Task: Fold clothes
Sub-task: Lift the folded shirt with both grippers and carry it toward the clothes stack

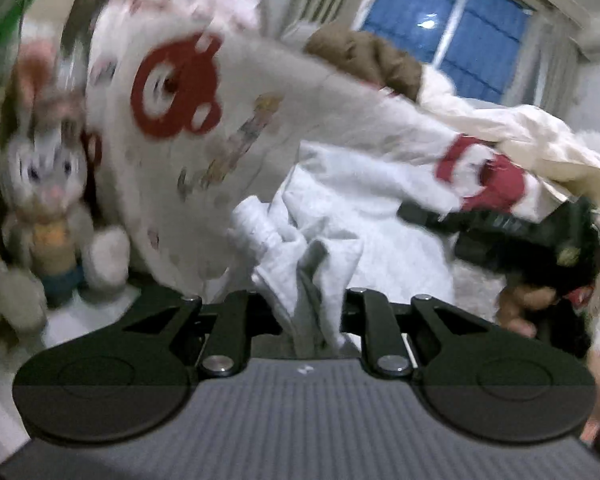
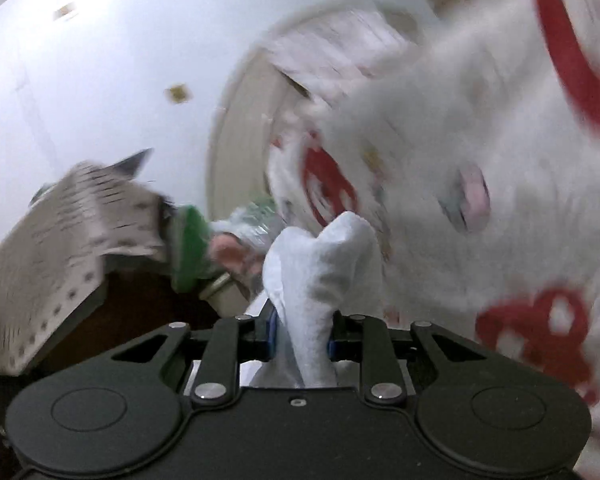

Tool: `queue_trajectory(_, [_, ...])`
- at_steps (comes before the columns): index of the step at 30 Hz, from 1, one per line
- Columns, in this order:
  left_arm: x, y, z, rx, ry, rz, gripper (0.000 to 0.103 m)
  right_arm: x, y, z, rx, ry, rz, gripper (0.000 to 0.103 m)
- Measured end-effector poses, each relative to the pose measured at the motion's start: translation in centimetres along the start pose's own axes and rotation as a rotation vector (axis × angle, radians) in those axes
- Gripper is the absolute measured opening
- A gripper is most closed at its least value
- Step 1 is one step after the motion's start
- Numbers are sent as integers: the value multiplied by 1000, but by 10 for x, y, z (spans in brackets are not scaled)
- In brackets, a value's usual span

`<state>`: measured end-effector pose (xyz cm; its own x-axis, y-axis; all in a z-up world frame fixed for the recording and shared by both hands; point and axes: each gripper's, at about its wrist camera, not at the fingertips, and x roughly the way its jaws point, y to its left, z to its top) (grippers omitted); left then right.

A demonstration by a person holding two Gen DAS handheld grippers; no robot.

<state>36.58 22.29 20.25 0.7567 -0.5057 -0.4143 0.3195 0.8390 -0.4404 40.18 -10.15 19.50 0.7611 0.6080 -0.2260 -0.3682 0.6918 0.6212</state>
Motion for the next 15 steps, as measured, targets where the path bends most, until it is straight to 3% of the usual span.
queue_trajectory(1, [16, 14, -3, -65, 40, -7, 16, 12, -17, -8, 43, 11, -30, 35])
queue_trajectory(2, [30, 25, -6, -107, 84, -1, 17, 21, -31, -19, 72, 25, -69, 36])
queue_trajectory(3, [39, 31, -11, -108, 105, 22, 17, 27, -39, -32, 74, 33, -119, 37])
queue_trajectory(5, [49, 38, -21, -91, 114, 53, 18, 24, -40, -56, 28, -5, -189, 54])
queue_trajectory(6, [48, 39, -23, -86, 100, 47, 18, 18, -38, -64, 9, -29, -204, 56])
queue_trajectory(8, [45, 40, -28, -77, 75, 36, 18, 2, -34, -72, -19, -78, -212, 68])
queue_trajectory(12, [36, 36, -29, -62, 57, 24, 18, -13, -42, -68, 101, -36, -154, 70])
queue_trajectory(14, [34, 35, -26, -64, 56, 12, 17, 3, -57, -63, 202, 5, -134, 88])
queue_trajectory(15, [31, 32, -24, -62, 48, 5, 17, 14, -62, -61, 244, 37, -122, 90])
